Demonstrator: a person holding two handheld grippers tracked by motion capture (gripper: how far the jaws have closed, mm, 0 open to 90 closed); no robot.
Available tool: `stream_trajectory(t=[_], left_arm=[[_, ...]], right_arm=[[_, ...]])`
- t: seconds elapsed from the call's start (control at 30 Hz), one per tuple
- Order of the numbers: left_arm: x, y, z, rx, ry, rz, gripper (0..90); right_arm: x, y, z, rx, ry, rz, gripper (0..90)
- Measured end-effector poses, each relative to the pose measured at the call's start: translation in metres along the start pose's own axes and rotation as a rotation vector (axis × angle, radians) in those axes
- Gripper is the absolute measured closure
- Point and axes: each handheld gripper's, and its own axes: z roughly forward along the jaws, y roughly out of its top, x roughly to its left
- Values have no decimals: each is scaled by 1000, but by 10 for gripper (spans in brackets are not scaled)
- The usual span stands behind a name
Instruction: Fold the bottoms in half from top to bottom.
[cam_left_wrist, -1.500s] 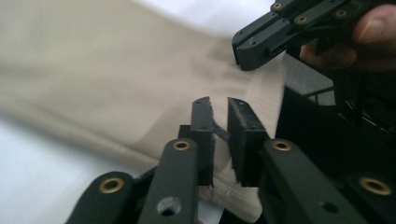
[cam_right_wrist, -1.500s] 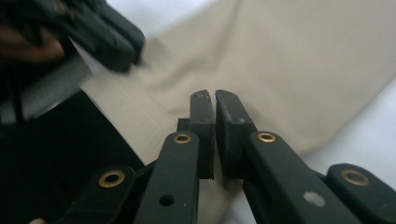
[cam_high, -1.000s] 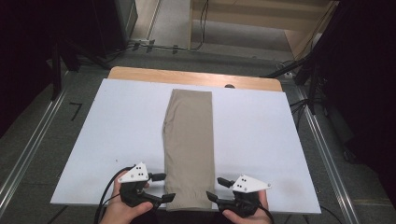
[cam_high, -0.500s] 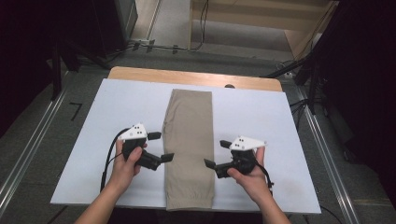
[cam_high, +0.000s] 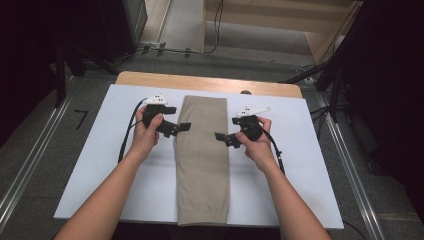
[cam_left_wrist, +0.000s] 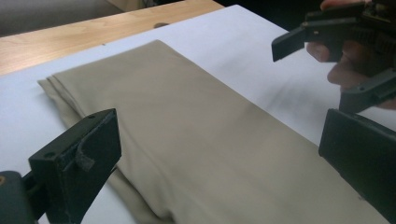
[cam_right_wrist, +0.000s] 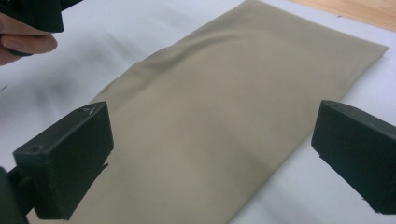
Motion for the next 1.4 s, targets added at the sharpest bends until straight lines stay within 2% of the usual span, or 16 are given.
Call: stream_trajectory(t=[0.1,0.2,0.3,0.47,0.57,0.63,0.67,0.73,0.83,0.9,0.97,1.07,1.13,1.23,1.33,1.4], left_arm=[[19,8,16,14,17,-28,0],[39,14,35,70,54,-69,4],[58,16,52,124,132,-120,87],[82,23,70,171,156,-175,161],[90,26,76,172,236,-195,283],[96,23,80,180,256,-222,381],[97,22,83,190,259,-227,406],[95,23,87,189,283,-196,432],[93,24,91,187,295,-190,473],[91,23,92,190,306,-173,477],[89,24,95,171,306,-218,491],[86,24,98,182,332,-193,531],[86,24,97,187,339,-188,574],[89,23,96,174,327,-204,598],[89,23,96,171,330,-214,609],[88,25,97,172,343,-253,611]], right_arm=[[-11,4,11,2,13,20,0],[-15,4,17,14,23,41,0],[-19,4,19,18,16,69,0],[-24,1,16,39,-6,80,0],[-26,0,13,41,-11,91,7],[-28,1,13,22,-43,109,123],[-31,1,14,17,-58,121,132],[-36,3,19,28,-72,139,147],[-42,9,27,59,-142,136,239],[-47,14,30,56,-178,153,361],[-55,19,34,36,-180,195,409],[-67,25,44,34,-217,217,431],[-73,27,50,38,-241,186,432],[-84,31,58,31,-269,151,432],[-95,36,66,68,-267,169,432],[-98,38,73,63,-261,187,433]])
